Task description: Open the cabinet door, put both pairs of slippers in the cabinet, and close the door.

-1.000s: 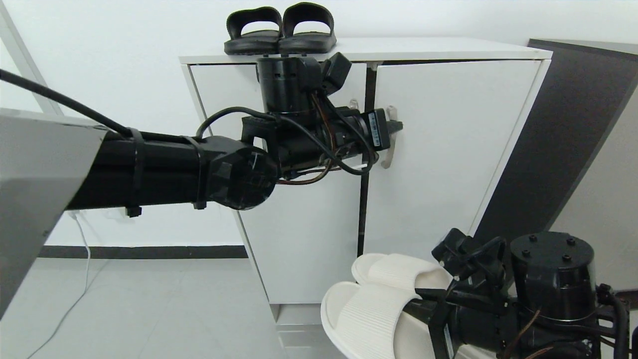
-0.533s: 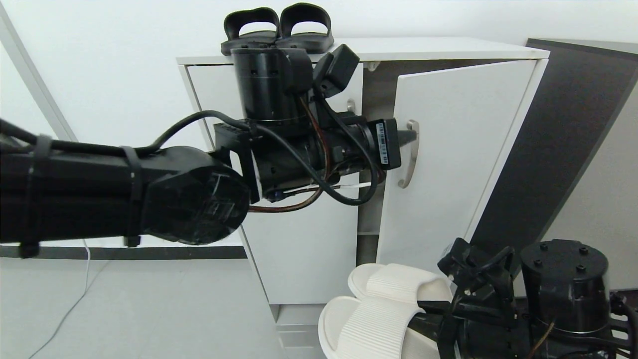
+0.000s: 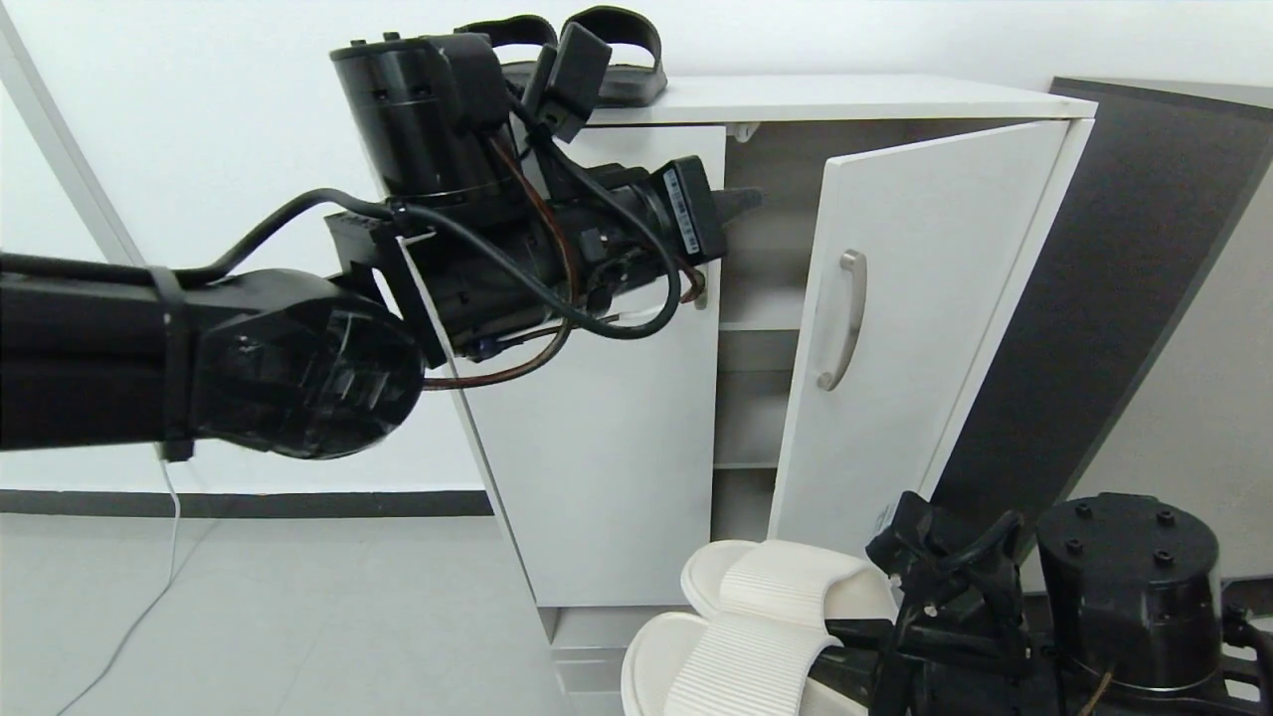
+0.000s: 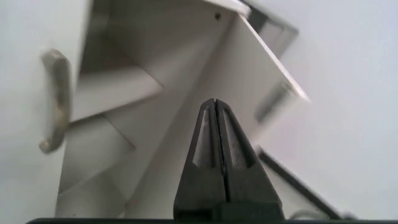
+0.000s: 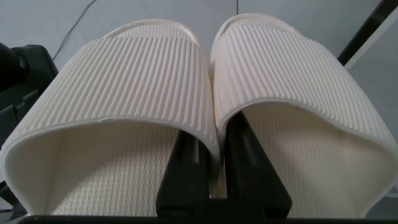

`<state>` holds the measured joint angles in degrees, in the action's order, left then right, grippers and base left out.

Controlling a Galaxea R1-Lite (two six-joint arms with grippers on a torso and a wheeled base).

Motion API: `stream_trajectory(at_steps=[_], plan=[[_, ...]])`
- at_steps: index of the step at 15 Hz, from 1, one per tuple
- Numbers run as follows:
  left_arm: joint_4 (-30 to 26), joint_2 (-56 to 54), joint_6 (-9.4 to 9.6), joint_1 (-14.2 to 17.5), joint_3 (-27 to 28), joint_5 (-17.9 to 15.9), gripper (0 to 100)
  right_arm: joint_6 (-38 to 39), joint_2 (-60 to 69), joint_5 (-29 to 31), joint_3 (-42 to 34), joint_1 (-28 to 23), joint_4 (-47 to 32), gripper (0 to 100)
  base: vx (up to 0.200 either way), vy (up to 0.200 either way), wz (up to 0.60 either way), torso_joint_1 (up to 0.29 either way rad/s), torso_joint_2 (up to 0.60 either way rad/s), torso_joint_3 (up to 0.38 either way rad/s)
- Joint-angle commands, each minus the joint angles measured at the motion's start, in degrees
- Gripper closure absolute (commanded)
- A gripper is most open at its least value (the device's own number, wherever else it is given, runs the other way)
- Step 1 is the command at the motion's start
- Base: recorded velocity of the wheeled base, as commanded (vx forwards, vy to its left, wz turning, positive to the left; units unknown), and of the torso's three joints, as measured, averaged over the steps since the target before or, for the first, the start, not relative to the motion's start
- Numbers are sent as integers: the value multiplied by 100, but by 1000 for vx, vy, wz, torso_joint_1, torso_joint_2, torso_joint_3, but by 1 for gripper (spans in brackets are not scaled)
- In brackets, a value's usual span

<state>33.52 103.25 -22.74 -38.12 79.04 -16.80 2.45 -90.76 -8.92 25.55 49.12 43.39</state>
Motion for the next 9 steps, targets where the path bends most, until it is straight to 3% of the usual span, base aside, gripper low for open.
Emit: stream_trajectory(at_steps=[1,4,9], plan=[[-13,687,-223,103,586,-25,100,1,-3,5,-6,10,3,100,0,0,0,0,0,0],[-4,1478,-223,85,1561,-34,100,1,-47,13,-15,125,-14,100,0,0,0,0,0,0],[225,1496,-214,24,1491,-34,100,1,-91,22,-59,133,-23,100,0,0,0,0,0,0]])
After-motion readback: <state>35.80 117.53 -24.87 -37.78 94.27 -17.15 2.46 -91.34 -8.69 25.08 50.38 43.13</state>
